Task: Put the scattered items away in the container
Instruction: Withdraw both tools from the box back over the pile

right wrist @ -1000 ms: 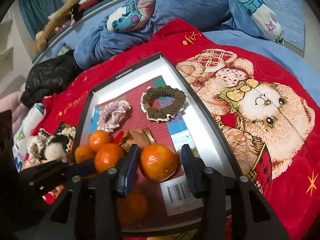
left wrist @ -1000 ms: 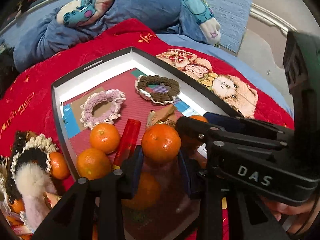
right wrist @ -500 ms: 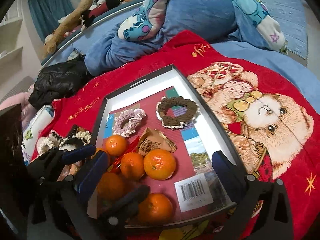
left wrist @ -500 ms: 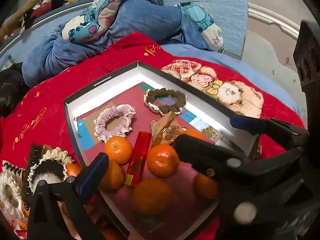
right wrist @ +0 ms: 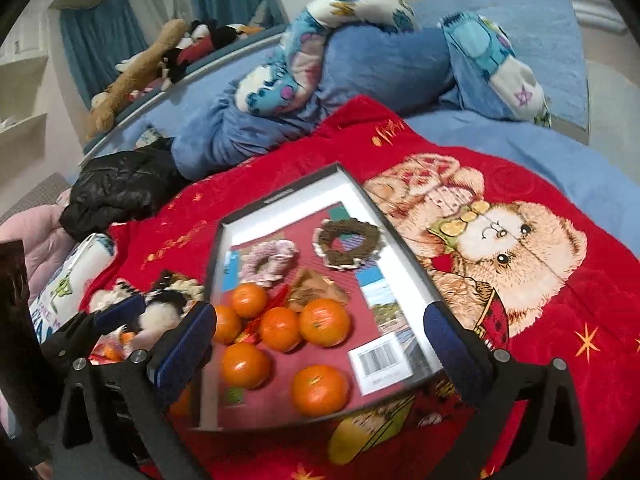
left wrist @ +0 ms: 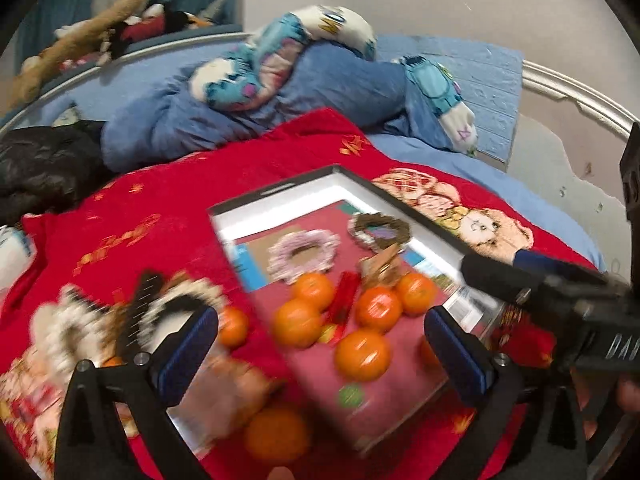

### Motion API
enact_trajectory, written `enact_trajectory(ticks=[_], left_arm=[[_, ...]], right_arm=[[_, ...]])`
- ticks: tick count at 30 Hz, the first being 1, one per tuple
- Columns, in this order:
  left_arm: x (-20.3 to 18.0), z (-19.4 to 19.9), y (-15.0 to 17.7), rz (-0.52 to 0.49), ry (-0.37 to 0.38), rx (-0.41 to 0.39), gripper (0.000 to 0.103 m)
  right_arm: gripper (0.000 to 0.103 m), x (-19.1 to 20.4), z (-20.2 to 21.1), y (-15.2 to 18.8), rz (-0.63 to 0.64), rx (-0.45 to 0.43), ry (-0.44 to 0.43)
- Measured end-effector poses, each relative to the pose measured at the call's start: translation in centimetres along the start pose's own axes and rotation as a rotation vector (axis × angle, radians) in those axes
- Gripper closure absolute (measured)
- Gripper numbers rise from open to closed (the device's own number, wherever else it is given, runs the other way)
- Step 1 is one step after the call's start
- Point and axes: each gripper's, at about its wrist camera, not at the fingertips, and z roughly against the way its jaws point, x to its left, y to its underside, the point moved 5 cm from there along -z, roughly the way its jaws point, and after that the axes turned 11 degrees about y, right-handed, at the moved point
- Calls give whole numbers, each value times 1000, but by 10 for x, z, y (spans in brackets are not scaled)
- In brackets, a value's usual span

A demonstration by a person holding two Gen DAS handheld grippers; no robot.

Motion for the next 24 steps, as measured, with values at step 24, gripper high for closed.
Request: enact_trajectory(ticks=[24], left_arm=[[149, 178, 128, 80, -226, -146, 0]], right_arm=[[0, 184, 38, 105, 182, -37, -43]])
